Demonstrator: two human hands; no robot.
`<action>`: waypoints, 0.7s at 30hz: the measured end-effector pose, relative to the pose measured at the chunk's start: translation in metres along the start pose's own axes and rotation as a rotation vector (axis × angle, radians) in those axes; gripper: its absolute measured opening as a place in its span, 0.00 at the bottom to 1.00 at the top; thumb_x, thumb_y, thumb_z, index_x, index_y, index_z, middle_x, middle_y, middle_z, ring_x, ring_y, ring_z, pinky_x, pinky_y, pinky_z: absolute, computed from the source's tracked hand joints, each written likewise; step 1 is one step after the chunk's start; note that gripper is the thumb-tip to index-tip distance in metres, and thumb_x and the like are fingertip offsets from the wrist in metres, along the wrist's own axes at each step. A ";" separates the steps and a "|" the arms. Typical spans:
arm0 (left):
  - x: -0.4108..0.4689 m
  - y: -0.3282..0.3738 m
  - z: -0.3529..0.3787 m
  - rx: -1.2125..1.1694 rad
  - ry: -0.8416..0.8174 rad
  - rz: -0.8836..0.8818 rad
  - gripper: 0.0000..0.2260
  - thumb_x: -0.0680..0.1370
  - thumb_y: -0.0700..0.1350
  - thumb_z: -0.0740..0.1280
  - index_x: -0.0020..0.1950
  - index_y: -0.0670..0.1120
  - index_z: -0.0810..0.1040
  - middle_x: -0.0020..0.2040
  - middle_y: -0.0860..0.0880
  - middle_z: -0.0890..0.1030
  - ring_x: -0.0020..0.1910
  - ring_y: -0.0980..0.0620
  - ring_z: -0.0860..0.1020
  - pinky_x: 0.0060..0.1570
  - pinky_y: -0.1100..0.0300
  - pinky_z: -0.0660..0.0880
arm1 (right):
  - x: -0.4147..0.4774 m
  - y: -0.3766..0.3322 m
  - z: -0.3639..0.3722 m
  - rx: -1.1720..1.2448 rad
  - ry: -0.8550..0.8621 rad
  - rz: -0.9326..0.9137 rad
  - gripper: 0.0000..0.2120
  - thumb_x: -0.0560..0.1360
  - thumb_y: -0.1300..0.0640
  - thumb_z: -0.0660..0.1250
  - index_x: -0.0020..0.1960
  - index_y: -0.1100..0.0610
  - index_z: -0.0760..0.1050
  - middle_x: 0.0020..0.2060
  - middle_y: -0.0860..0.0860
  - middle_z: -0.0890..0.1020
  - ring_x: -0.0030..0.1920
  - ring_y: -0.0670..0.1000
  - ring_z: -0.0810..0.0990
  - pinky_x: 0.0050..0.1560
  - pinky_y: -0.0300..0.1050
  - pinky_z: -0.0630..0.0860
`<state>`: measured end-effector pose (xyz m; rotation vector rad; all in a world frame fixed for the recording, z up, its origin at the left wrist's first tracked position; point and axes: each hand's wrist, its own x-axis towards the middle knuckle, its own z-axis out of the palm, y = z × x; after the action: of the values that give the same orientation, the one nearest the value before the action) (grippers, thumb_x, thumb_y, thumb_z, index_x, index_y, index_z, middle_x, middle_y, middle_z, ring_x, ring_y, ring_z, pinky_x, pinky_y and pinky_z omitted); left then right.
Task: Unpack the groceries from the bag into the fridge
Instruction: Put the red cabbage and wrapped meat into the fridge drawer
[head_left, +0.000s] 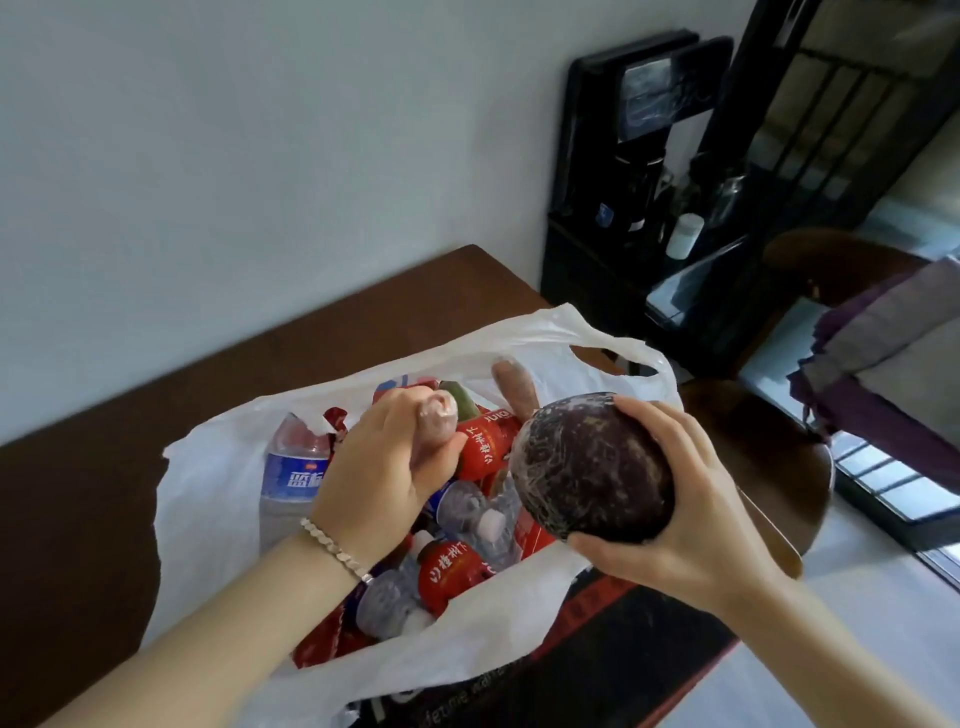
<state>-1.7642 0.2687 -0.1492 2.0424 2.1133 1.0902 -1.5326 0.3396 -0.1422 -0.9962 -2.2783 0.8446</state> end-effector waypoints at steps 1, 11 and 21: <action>0.002 0.006 -0.006 -0.009 0.012 -0.001 0.08 0.76 0.54 0.57 0.48 0.51 0.65 0.37 0.53 0.74 0.33 0.60 0.73 0.41 0.77 0.67 | -0.004 -0.004 -0.001 -0.011 0.013 0.002 0.42 0.54 0.32 0.70 0.64 0.31 0.55 0.59 0.25 0.57 0.62 0.28 0.60 0.54 0.23 0.60; 0.031 0.078 -0.004 -0.224 -0.218 0.175 0.10 0.73 0.59 0.58 0.47 0.54 0.65 0.27 0.64 0.69 0.36 0.72 0.75 0.31 0.82 0.67 | -0.075 -0.015 -0.029 -0.085 0.365 0.116 0.43 0.56 0.35 0.71 0.67 0.44 0.62 0.63 0.44 0.67 0.65 0.40 0.65 0.63 0.26 0.61; 0.012 0.249 0.086 -0.201 -0.465 0.400 0.11 0.74 0.58 0.65 0.48 0.51 0.72 0.34 0.53 0.79 0.37 0.51 0.80 0.38 0.58 0.75 | -0.244 0.019 -0.127 -0.154 0.733 0.395 0.42 0.53 0.38 0.72 0.65 0.41 0.63 0.60 0.47 0.70 0.59 0.28 0.64 0.56 0.17 0.60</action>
<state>-1.5084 0.2964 -0.0906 2.3790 1.3654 0.7117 -1.2937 0.2036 -0.1185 -1.5498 -1.5548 0.3456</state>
